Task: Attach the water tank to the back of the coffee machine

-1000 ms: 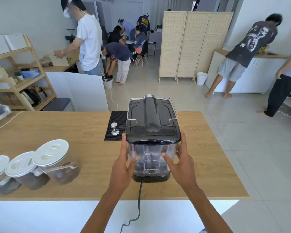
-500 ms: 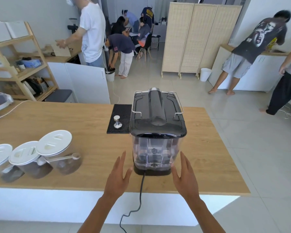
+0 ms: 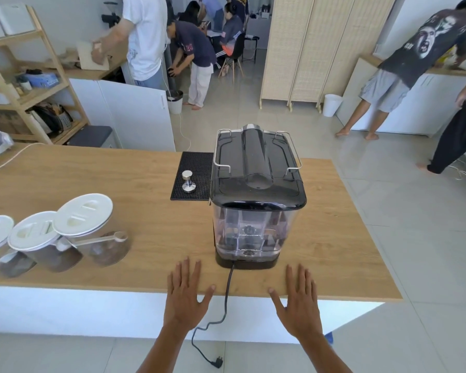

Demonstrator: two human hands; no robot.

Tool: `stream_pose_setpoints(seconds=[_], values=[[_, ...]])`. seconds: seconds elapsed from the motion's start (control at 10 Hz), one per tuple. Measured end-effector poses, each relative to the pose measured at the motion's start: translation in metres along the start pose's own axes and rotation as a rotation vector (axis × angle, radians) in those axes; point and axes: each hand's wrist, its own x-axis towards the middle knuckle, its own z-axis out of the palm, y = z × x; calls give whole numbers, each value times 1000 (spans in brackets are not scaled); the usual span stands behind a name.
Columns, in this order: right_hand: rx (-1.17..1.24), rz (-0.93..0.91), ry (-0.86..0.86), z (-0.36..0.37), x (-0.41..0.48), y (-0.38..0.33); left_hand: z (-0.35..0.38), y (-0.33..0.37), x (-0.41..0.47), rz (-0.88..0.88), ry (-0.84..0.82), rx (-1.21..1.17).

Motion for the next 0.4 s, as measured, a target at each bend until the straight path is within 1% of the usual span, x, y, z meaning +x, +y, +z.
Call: stream_pose_setpoints(seconds=[0.2,0.3,0.4], values=[[25,15,-66,1,1,-1,7,-2,0,-2,31,7],[204,55,-76,-12,3,-3,10,-5,0,13,65,10],[535,174,40,-51,18,-2,17,-4,2,12,101,-17]])
